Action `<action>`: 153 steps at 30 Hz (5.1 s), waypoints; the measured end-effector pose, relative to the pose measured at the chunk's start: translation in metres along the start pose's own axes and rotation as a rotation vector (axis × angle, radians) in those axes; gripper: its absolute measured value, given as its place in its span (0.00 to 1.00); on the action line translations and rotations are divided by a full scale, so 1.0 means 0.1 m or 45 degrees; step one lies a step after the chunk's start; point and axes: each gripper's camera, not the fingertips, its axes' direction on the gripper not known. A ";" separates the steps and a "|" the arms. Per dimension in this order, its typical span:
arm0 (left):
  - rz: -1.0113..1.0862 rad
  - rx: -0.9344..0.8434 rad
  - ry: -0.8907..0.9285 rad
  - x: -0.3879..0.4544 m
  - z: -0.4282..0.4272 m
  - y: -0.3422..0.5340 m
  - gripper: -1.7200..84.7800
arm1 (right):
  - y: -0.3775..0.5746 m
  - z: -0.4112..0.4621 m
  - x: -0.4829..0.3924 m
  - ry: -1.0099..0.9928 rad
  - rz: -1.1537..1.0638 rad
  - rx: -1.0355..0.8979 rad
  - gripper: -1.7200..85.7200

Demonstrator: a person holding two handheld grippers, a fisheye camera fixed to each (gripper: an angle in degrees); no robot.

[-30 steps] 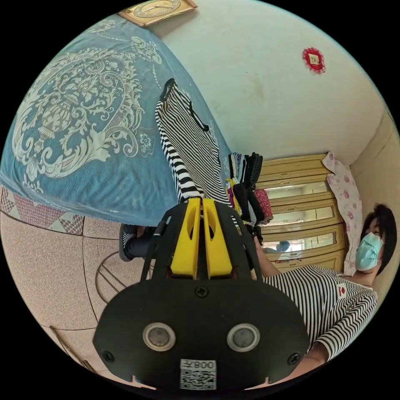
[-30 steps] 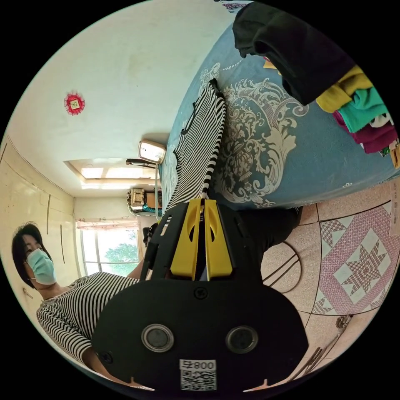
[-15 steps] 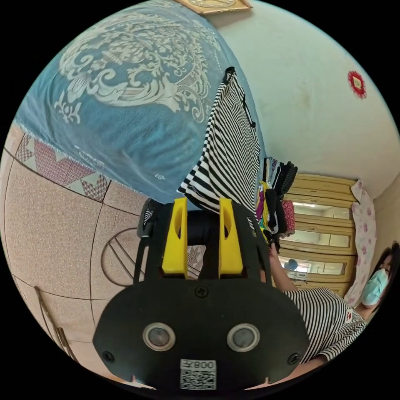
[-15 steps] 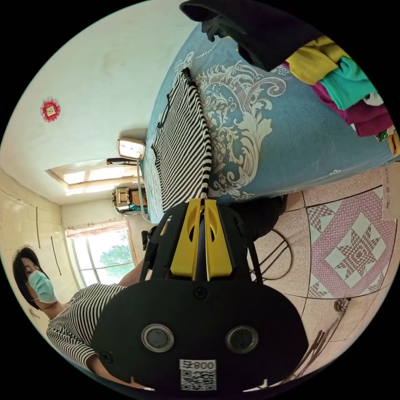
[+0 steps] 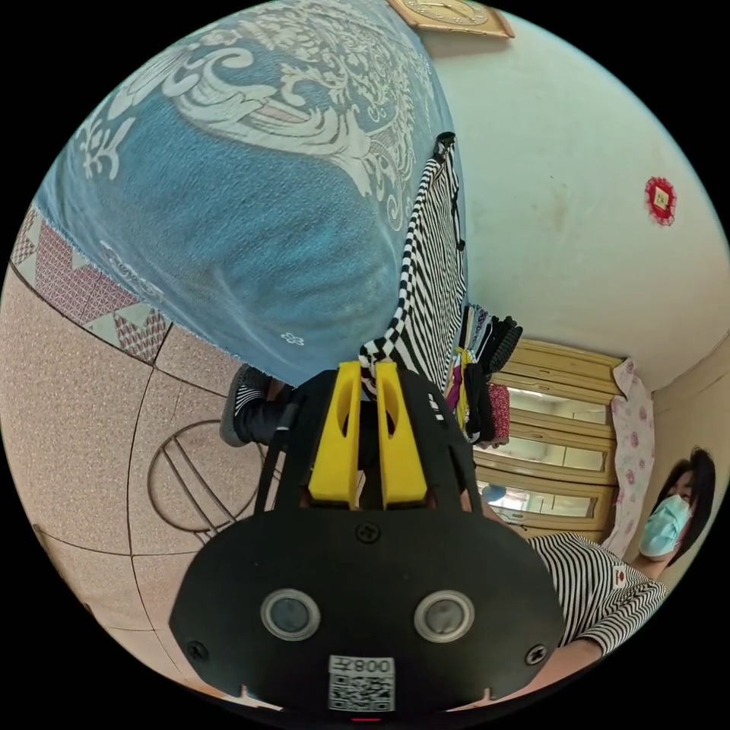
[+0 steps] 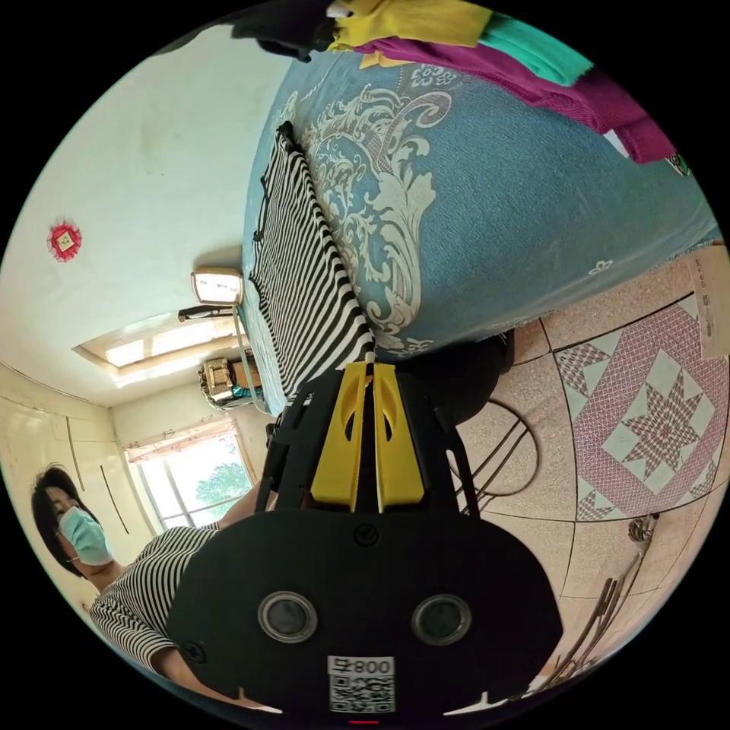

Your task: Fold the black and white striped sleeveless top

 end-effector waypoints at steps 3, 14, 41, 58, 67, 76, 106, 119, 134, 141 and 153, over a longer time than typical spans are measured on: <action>0.016 0.041 0.057 0.03 -0.12 0.05 0.06 | -0.09 -0.01 0.07 -0.026 0.003 0.009 0.04; 0.278 0.140 0.271 0.70 -0.62 0.11 0.05 | -0.21 -0.31 -0.10 -0.241 -0.239 0.098 0.03; 0.421 0.166 0.169 2.12 -0.53 -2.35 0.05 | -3.00 0.13 -1.05 -0.160 -0.541 0.189 0.03; 0.313 0.105 -0.053 2.65 0.44 -4.72 0.07 | -6.19 1.99 -1.32 0.075 -0.395 0.052 0.04; 0.362 0.190 0.051 3.01 0.50 -4.86 0.12 | -6.42 2.55 -1.47 0.014 -0.421 0.186 0.04; 0.856 -0.160 -0.397 4.28 1.46 -4.36 0.06 | -5.88 3.40 -2.35 0.273 -0.773 0.255 0.03; 1.325 -0.081 -1.081 6.41 2.77 -4.27 0.02 | -5.62 6.87 -4.09 1.060 -1.499 -0.124 0.02; 1.335 -0.270 -1.109 6.38 2.72 -4.23 0.02 | -5.87 6.87 -3.91 1.028 -1.462 -0.170 0.01; 1.359 -0.283 -0.862 6.46 2.61 -4.31 0.02 | -6.09 6.33 -3.72 0.889 -1.348 -0.060 0.02; 1.400 -0.100 -0.897 6.63 2.57 -4.36 0.02 | -6.05 6.14 -3.74 0.895 -1.396 0.017 0.02; 1.358 -0.082 -0.965 6.38 2.37 -4.31 0.02 | -6.14 6.13 -3.52 0.971 -1.411 -0.092 0.03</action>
